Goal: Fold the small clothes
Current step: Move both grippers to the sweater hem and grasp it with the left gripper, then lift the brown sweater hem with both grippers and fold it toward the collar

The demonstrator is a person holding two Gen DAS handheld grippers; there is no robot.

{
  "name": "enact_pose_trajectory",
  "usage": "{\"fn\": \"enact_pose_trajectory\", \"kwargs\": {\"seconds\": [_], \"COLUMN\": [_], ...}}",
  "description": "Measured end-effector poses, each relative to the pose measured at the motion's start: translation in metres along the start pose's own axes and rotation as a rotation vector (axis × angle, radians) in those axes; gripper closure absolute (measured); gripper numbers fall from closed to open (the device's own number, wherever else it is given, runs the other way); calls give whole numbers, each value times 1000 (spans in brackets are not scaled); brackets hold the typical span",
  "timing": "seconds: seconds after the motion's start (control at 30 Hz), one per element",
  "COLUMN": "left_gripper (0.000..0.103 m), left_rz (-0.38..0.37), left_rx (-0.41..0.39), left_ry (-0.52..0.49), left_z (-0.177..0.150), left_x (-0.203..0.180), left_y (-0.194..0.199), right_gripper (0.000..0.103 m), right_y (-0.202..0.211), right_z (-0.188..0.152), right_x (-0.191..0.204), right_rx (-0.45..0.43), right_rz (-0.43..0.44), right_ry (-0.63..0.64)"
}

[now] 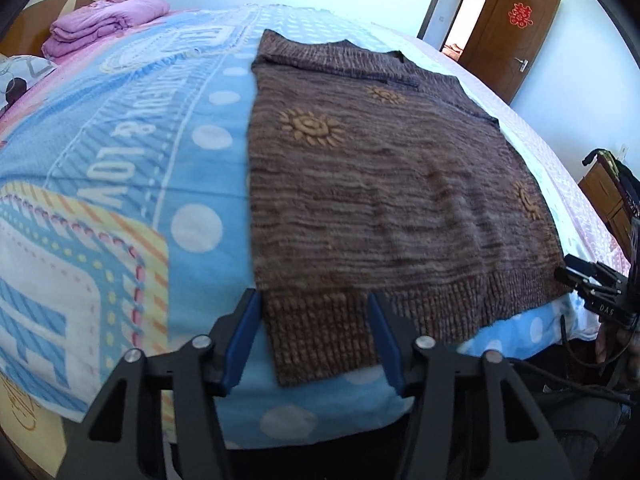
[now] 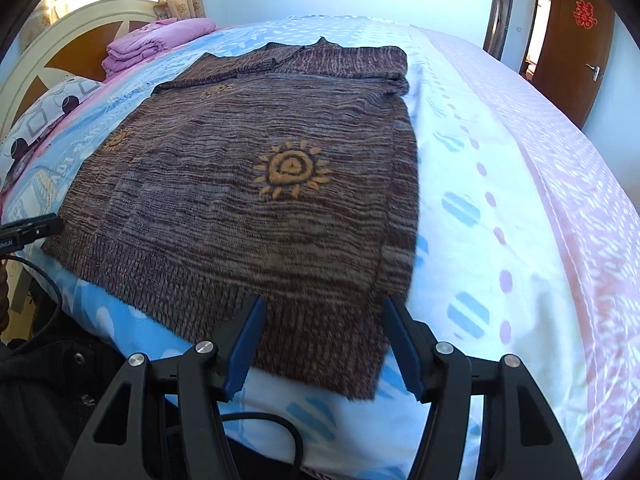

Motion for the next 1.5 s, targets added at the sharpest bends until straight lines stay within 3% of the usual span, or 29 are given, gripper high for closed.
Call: {"fn": "enact_pose_trajectory", "kwargs": {"seconds": [0.13,0.23,0.57,0.67,0.83,0.87,0.9,1.0,1.17,1.5], "left_gripper": [73,92,94,94,94,94,94,94,94,94], "left_rz": [42,17,-6,-11,-15,-20,-31,-54,-96,-122], "left_rx": [-9,-9,-70,-84,-39,-37,-43,-117,-256,-244], "left_ry": [-61,-63,-56,-48,-33,-22,-7,4,23,26], "left_z": [-8,-7,11,14,4,4,6,20,46,58], "left_x": [-7,-7,-4,-2,2,3,4,6,7,10], "left_y": [1,3,22,25,10,11,13,31,70,64], "right_gripper": [41,41,41,41,64,87,95,96,96,96], "right_y": [4,10,21,19,12,14,17,28,72,93], "right_z": [-6,-9,-18,-20,-25,-22,-20,-12,15,35], "right_x": [-8,-18,-39,-31,-26,-27,-28,-30,-27,-37], "right_rx": [5,-5,-11,-15,-15,-22,-30,-78,-268,-356], "right_rz": [-3,-5,-2,48,53,70,110,125,174,192], "right_ry": [-24,-59,-135,-137,-111,-122,-151,-158,-144,-204]}}
Point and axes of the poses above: each gripper's, at about its wrist camera, not at the fingertips, and y roughly against the way its jaws point, x to its left, z to its top, the point moved 5 cm from there along -y, roughly the way its jaws point, and after that the axes turned 11 degrees about -x, right-handed, at the moved point
